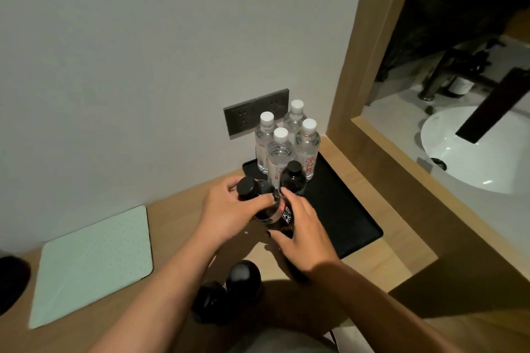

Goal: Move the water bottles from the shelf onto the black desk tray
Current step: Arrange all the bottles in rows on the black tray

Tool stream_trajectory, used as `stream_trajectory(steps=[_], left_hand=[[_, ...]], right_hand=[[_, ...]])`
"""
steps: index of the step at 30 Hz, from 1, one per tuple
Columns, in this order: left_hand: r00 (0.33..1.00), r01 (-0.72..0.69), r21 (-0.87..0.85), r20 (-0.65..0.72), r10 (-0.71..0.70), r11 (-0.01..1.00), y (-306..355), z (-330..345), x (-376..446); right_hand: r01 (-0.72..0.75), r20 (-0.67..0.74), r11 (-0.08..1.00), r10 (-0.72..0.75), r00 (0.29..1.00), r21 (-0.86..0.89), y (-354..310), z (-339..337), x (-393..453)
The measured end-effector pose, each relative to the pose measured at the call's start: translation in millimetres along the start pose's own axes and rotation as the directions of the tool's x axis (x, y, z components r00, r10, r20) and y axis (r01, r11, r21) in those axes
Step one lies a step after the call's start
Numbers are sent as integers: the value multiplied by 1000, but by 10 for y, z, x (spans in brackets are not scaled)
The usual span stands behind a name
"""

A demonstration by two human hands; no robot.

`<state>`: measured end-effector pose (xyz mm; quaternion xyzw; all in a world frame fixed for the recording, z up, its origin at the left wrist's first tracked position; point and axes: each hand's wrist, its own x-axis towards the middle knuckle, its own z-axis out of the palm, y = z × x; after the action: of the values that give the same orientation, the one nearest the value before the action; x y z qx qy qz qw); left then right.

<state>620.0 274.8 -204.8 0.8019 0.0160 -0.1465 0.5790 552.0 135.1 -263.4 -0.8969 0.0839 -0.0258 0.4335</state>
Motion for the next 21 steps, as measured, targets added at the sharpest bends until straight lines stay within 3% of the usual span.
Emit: stream_trajectory(steps=[2, 5, 10, 15, 21], left_hand=[[996, -17, 31, 88, 14, 999, -2, 115, 20], [975, -11, 26, 223, 5, 1000, 17, 281, 101], [991, -14, 77, 131, 4, 997, 28, 495, 390], [981, -113, 373, 186, 45, 921, -34, 691, 674], [976, -195, 649, 203, 79, 735, -164, 828, 853]], right_hand=[[-12, 9, 1000, 12, 1000, -15, 99, -66, -15], [-117, -21, 989, 120, 993, 94, 287, -170, -7], [-284, -112, 945, 303, 946, 161, 779, -265, 158], [-288, -213, 938, 326, 921, 192, 1170, -307, 425], [-272, -148, 917, 324, 934, 292, 1397, -261, 779]])
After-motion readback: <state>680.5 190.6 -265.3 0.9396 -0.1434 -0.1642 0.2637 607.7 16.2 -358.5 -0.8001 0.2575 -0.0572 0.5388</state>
